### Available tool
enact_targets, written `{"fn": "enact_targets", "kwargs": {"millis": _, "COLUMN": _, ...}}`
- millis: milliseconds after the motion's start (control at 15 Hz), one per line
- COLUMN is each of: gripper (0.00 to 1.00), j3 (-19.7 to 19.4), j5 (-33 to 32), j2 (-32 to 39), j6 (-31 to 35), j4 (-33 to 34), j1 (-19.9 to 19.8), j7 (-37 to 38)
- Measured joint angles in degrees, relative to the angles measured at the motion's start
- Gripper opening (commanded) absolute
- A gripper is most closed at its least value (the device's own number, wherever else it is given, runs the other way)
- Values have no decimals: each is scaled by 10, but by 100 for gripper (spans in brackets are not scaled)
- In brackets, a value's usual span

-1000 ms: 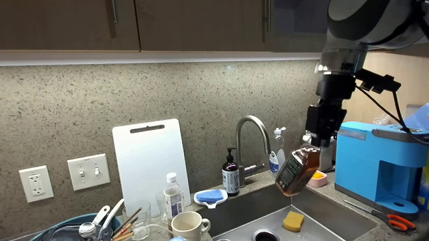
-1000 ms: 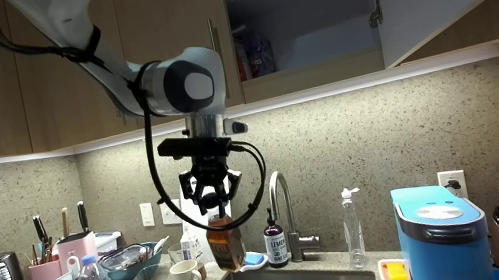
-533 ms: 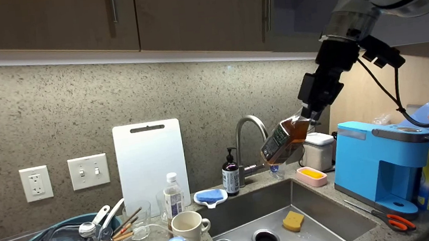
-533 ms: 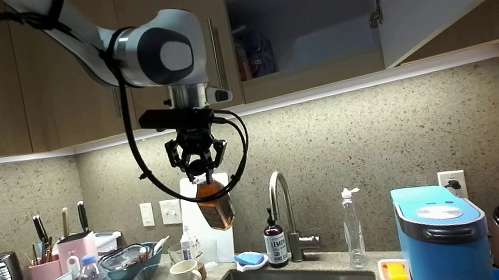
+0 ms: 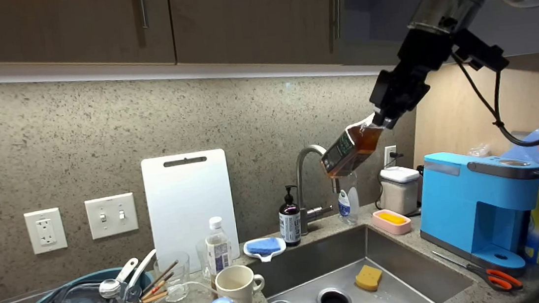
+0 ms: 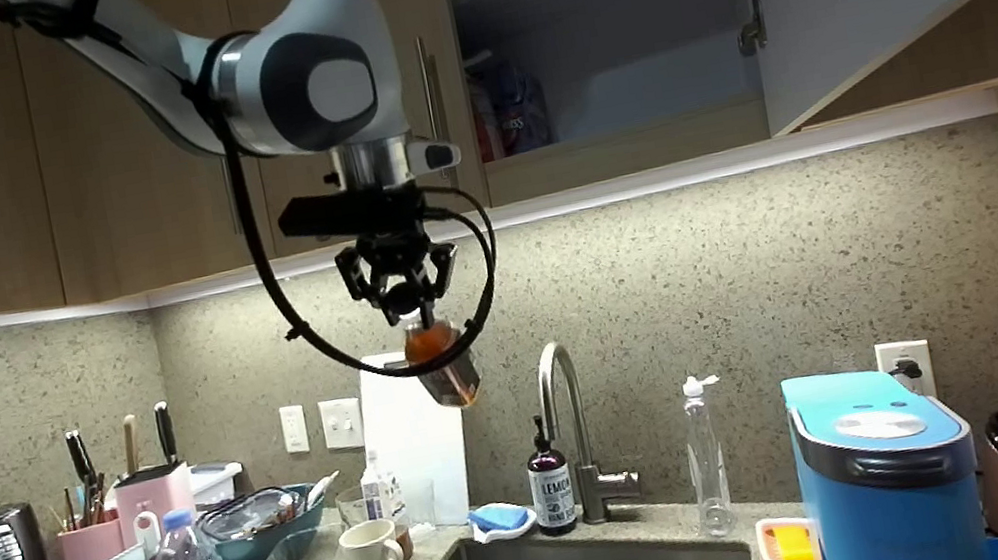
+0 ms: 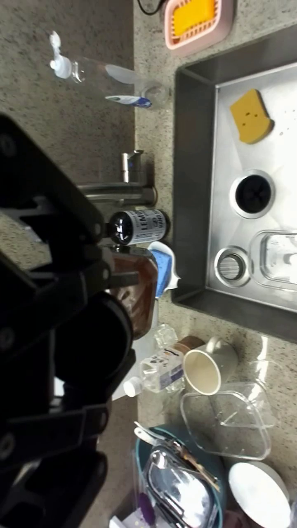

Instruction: Put the bottle in the top cabinet

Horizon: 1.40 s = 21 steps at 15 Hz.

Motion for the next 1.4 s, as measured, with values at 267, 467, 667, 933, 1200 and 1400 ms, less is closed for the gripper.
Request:
{"fn": "enact_targets", "kwargs": {"millis": 267, "gripper": 17, "j3": -20, "j5": 0, "j2": -68, "j6": 1, "j4": 14, "j1": -3, "j7": 28}}
{"fn": "enact_targets", "kwargs": {"millis": 467, "gripper": 17, "j3": -36, "j5": 0, "j2": -120, "j6": 1, "j4": 27, "j1": -9, "j7": 55}}
{"fn": "enact_targets", "kwargs": {"millis": 667, "gripper": 17, "j3": -45, "j5": 0, "j2": -159, "j6": 22, "j4": 30, "j1": -15, "j7": 76}}
{"fn": "enact_targets", "kwargs": {"millis": 933, "gripper": 42, "j3": -41, "j5": -3, "j2": -178, "j6": 118, "j4": 7, "j1": -17, "j7": 82}}
{"fn": "enact_targets", "kwargs": {"millis": 1200, "gripper": 17, "j3": -38, "j5": -3, "j2": -178, "j6": 136, "j4": -9, "j1": -17, "j7": 82}}
{"fn": "enact_targets", "kwargs": {"millis": 1400, "gripper": 17, "j3": -39, "j5": -3, "j2": -171, "j6": 143, "j4": -10, "j1": -16, "j7": 92}}
